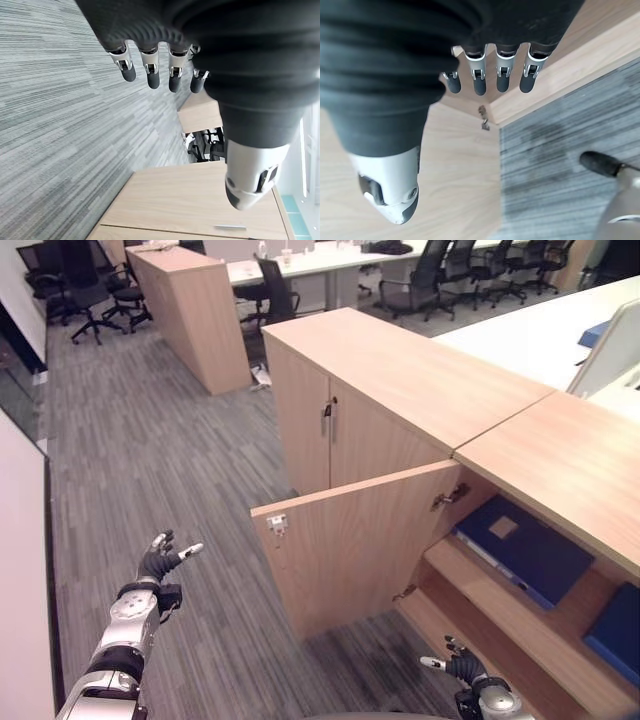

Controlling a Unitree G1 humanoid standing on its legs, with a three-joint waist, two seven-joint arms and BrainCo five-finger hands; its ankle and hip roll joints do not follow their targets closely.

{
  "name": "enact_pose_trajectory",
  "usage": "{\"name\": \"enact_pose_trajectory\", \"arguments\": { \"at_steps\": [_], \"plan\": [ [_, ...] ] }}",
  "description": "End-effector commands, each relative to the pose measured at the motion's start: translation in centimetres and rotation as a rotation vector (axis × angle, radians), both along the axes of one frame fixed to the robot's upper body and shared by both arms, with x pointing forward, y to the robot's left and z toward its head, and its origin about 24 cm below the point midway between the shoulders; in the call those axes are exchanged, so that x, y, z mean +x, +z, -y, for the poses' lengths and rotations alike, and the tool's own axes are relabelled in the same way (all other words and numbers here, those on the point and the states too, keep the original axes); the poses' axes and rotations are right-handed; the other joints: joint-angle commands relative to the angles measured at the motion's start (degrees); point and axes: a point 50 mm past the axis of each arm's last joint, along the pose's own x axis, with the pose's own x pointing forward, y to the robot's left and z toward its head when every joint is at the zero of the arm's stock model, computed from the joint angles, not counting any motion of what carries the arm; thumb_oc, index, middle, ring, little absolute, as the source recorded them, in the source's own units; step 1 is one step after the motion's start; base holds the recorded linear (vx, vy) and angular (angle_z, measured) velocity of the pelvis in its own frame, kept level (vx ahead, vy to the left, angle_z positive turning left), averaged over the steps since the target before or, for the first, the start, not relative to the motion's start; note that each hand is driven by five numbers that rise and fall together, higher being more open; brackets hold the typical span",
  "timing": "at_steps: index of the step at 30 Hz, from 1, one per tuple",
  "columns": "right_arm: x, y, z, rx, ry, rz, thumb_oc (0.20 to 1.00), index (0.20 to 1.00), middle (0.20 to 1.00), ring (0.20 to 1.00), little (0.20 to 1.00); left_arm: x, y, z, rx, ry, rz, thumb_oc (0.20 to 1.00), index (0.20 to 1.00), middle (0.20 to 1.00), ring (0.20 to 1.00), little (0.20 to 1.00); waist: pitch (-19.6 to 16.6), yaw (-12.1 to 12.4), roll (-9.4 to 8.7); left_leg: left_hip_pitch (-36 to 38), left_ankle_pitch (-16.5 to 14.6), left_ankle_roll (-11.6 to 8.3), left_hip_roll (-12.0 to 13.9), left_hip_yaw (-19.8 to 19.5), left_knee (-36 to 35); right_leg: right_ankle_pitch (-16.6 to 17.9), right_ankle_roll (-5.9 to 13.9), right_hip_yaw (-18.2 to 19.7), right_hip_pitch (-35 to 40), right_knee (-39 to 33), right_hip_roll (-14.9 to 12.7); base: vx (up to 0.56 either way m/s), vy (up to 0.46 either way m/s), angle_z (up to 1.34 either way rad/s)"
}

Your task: Put the empty folder in the office cabinet

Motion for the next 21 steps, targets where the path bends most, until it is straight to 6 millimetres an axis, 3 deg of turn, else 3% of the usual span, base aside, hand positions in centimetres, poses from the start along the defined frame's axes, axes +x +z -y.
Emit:
{"name": "enact_pose_trajectory", "arguments": {
  "at_steps": [1,6,14,16,18,21],
  "plan": [
    [2.7,1.2,-0.3,-0.021,0.085,0.084,1.000,1.000,1.000,1.000,1.000,2.9,4.0,-1.1,0.056,0.000,0.129,1.000,1.000,1.000,1.000,1.000,1.30,-0.08,-0.02,1.39,-2.99,-0.35,0.68,0.02,0.75,-0.74,5.33,-1.57,-1.17,5.99,-2.25,0.00,0.031,-0.15],
    [2.8,1.1,-0.3,-0.018,0.080,0.078,1.000,1.000,1.000,1.000,1.000,4.1,4.7,0.0,0.057,-0.041,0.153,1.000,1.000,1.000,1.000,1.000,1.25,-0.38,-0.24,1.78,-3.42,-0.03,0.33,0.63,0.75,-0.52,5.77,-1.61,-1.47,6.43,-2.76,0.02,0.025,-0.09],
    [3.4,1.1,-1.3,-0.002,0.104,0.082,1.000,1.000,1.000,1.000,1.000,6.3,3.6,5.4,-0.012,-0.184,0.153,1.000,1.000,1.000,1.000,1.000,1.21,-1.28,-0.49,2.44,-3.93,0.54,-0.08,0.67,0.75,-0.71,5.95,-2.23,-1.27,7.26,-3.21,0.03,0.017,-0.01],
    [3.8,1.2,-1.6,0.001,0.114,0.096,1.000,1.000,1.000,1.000,1.000,6.8,3.0,7.6,-0.038,-0.242,0.143,1.000,1.000,1.000,1.000,1.000,1.24,-1.82,-0.54,2.59,-4.08,0.69,-0.18,0.79,0.75,-0.64,5.96,-2.20,-1.45,7.45,-3.30,0.00,0.000,0.00],
    [3.8,1.2,-1.6,0.001,0.113,0.096,1.000,1.000,1.000,1.000,1.000,6.8,3.0,7.7,-0.038,-0.242,0.143,1.000,1.000,1.000,1.000,1.000,1.25,-1.79,-0.53,2.60,-4.08,0.70,-0.18,0.79,0.75,-0.64,5.96,-2.20,-1.45,7.46,-3.29,0.00,0.000,0.00],
    [4.4,1.4,-2.1,0.004,0.129,0.111,1.000,1.000,1.000,1.000,1.000,7.4,2.7,10.8,-0.090,-0.310,0.153,1.000,1.000,1.000,1.000,1.000,1.39,-2.27,-0.62,2.70,-4.35,0.99,-0.40,1.00,0.75,-0.34,6.07,-1.96,-1.79,7.56,-3.46,0.00,0.000,0.00]
  ]
}}
